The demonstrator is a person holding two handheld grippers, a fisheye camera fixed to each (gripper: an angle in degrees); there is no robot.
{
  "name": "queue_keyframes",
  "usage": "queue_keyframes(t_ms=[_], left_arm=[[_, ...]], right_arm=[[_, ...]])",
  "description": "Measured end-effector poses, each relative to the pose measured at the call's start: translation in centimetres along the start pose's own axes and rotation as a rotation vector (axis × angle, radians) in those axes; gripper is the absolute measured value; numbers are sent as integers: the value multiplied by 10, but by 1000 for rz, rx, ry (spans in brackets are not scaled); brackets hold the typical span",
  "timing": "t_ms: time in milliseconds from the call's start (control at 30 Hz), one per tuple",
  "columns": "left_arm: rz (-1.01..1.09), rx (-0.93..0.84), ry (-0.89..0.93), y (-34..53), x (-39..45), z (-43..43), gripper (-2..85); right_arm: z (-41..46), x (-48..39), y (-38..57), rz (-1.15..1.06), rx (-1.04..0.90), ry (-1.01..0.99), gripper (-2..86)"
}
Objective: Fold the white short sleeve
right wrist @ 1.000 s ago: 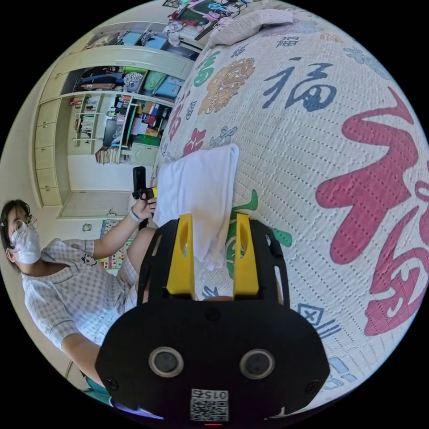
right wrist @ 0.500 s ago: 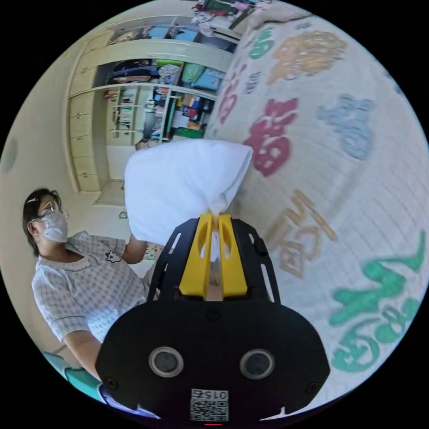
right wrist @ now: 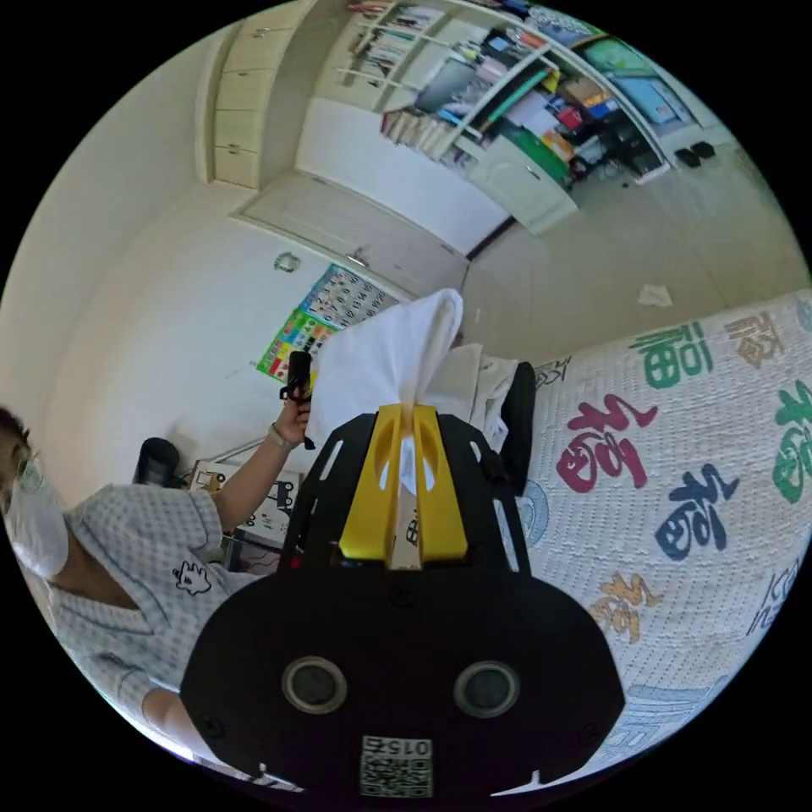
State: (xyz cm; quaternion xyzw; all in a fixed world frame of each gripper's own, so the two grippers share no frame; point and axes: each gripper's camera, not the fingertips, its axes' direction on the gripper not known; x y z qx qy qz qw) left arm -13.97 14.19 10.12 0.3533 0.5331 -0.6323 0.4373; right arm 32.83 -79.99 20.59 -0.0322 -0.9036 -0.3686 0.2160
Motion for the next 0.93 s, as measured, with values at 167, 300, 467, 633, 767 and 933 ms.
queue_keyframes(t_ms=[167,300,467,633,767,933], left_arm=[[-191,84,-117,56,-72,-26,59],[-119,232,-209,87,-54,-53,25],[131,252,-313,108,14,-57,35],[440,-121,-172,113,86,65,71],[618,-393,169,154,143,206,81],[714,-681,500,229,210,329,99]], right_arm=[[84,19,21,178,-89,141,3],[66,7,92,158,90,202,3],[32,-35,244,211,346,361,40],[24,-114,399,520,552,760,77],[51,-158,544,931,658,877,104],[119,-190,636,1328,543,1083,135]])
